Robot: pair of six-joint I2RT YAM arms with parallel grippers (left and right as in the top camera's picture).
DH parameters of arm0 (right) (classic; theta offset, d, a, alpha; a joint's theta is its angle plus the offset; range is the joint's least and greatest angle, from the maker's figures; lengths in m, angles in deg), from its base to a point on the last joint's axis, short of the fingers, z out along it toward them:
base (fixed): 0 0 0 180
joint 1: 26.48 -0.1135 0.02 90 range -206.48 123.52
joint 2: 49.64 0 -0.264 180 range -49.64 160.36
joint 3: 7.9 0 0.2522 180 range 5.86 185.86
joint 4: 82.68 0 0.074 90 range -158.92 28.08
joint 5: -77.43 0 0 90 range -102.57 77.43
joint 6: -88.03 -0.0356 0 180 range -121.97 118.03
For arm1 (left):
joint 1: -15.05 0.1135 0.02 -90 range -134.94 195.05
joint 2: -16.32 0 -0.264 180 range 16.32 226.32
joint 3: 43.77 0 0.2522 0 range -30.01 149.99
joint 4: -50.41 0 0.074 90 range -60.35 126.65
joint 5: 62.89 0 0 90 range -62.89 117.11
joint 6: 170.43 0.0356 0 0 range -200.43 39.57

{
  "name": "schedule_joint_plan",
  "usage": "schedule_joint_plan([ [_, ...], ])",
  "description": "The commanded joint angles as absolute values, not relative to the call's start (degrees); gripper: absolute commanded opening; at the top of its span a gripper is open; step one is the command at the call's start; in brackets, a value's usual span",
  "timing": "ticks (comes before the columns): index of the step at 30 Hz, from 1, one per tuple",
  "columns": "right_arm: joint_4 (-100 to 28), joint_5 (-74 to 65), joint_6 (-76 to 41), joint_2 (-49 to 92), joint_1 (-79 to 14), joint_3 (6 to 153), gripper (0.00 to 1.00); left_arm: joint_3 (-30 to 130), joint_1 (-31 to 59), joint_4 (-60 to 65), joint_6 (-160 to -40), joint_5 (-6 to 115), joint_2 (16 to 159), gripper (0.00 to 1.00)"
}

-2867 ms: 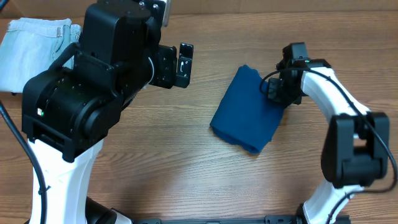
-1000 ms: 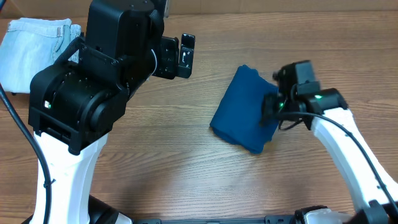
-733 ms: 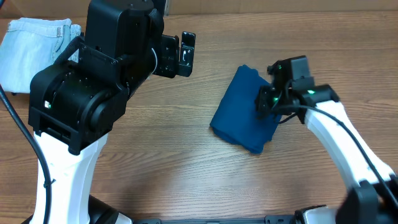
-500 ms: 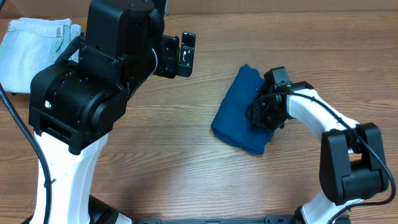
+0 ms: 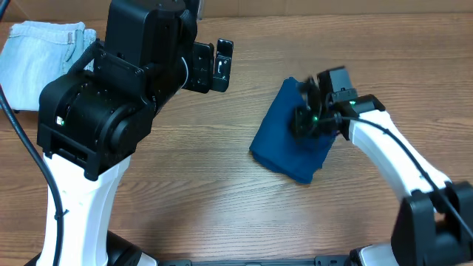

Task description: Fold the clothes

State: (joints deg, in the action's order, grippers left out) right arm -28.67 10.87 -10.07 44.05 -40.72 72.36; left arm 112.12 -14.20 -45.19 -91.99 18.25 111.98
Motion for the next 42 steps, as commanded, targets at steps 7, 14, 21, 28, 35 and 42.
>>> schedule_joint_plan([
  [7, -36.8, 6.7, -11.0, 50.9, -43.3, 73.7, 0.07, 112.3, -14.6, -45.7, -90.8, 17.7, 112.3, 1.0],
  [14, -35.7, 5.5, -10.8, 56.3, -42.9, 73.8, 0.16, 112.3, -14.6, -46.6, -90.7, 17.7, 112.3, 1.0],
  [21, -27.4, 9.0, -5.7, 50.2, -43.0, 81.5, 0.42, 112.3, -14.5, -47.1, -90.7, 16.6, 112.3, 1.0],
  [28, -14.9, 0.0, -8.4, 40.3, -39.6, 98.3, 0.77, 112.2, -11.8, -46.5, -90.7, 21.7, 114.6, 1.0],
  [35, -7.5, -1.4, -8.4, 35.6, -31.8, 107.0, 0.84, 112.2, -7.6, -48.6, -90.7, 31.8, 124.7, 1.0],
  [42, -5.9, 0.7, -14.4, 30.2, -20.2, 108.0, 1.0, 112.2, -5.4, -47.8, -88.9, 48.5, 138.4, 1.0],
])
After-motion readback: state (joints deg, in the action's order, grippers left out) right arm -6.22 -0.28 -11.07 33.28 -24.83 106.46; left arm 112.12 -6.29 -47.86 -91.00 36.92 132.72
